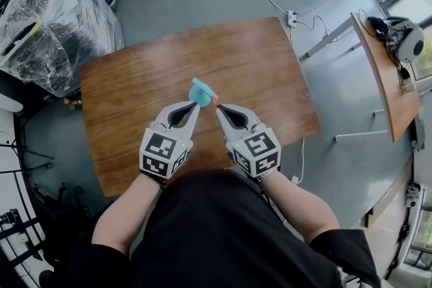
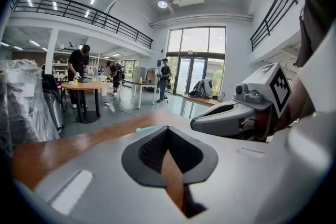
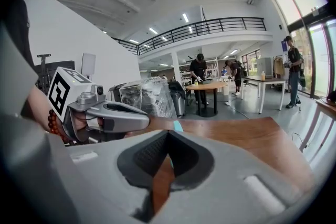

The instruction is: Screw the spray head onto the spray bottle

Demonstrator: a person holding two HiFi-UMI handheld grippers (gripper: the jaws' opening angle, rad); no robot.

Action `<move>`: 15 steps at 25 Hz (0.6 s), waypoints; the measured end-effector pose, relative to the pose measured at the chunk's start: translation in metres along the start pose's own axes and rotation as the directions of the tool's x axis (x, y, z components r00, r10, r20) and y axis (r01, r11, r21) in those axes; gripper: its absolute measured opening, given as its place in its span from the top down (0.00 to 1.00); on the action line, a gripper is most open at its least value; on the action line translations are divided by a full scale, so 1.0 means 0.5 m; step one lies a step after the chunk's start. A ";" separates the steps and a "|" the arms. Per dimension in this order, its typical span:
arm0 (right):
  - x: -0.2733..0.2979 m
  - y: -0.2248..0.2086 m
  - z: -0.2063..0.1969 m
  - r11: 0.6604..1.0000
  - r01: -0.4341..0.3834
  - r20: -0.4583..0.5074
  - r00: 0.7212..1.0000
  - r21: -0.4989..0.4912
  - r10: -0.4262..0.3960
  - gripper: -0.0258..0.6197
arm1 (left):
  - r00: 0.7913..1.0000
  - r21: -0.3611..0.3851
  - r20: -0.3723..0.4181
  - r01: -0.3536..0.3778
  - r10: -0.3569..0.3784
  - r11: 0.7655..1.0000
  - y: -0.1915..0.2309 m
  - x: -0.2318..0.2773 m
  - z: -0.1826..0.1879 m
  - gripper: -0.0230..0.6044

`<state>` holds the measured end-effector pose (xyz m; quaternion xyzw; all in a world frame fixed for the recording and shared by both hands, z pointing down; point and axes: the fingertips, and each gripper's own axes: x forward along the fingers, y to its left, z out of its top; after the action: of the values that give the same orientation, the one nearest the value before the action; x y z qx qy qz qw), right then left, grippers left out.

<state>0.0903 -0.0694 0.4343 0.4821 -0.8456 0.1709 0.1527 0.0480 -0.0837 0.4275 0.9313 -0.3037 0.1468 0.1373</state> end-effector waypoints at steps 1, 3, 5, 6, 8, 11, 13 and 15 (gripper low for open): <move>0.001 0.001 -0.001 1.000 -0.001 0.000 1.000 -0.002 0.001 0.97 | 1.000 0.001 0.000 0.000 0.000 1.000 -0.001 0.002 0.001 0.94; 0.001 0.003 -0.004 1.000 -0.003 -0.002 1.000 -0.005 0.003 0.97 | 1.000 0.000 -0.002 0.002 -0.002 1.000 -0.004 0.004 0.001 0.94; 0.001 0.006 -0.005 1.000 -0.004 -0.005 1.000 -0.007 0.004 0.97 | 1.000 -0.001 -0.005 0.004 -0.004 1.000 -0.007 0.006 0.001 0.94; 0.000 0.007 -0.005 1.000 -0.005 -0.005 1.000 -0.008 0.004 0.97 | 1.000 -0.001 -0.006 0.005 -0.005 1.000 -0.009 0.007 0.001 0.94; -0.001 0.008 -0.005 1.000 -0.005 -0.006 1.000 -0.012 0.005 0.97 | 1.000 -0.001 -0.005 0.006 -0.006 1.000 -0.012 0.009 0.001 0.94; -0.001 0.006 -0.005 1.000 -0.005 -0.007 1.000 -0.014 0.005 0.97 | 1.000 -0.002 -0.005 0.007 -0.007 1.000 -0.014 0.012 0.001 0.94; -0.003 0.007 -0.005 1.000 -0.004 -0.008 1.000 -0.014 0.004 0.97 | 1.000 -0.001 -0.006 0.009 -0.009 1.000 -0.017 0.013 0.002 0.94; -0.006 0.007 -0.005 1.000 -0.005 -0.008 1.000 -0.015 0.005 0.97 | 1.000 -0.001 -0.006 0.009 -0.009 1.000 -0.020 0.012 0.002 0.94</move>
<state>0.0890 -0.0644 0.4348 0.4782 -0.8474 0.1668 0.1594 0.0592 -0.0794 0.4272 0.9321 -0.2994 0.1488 0.1393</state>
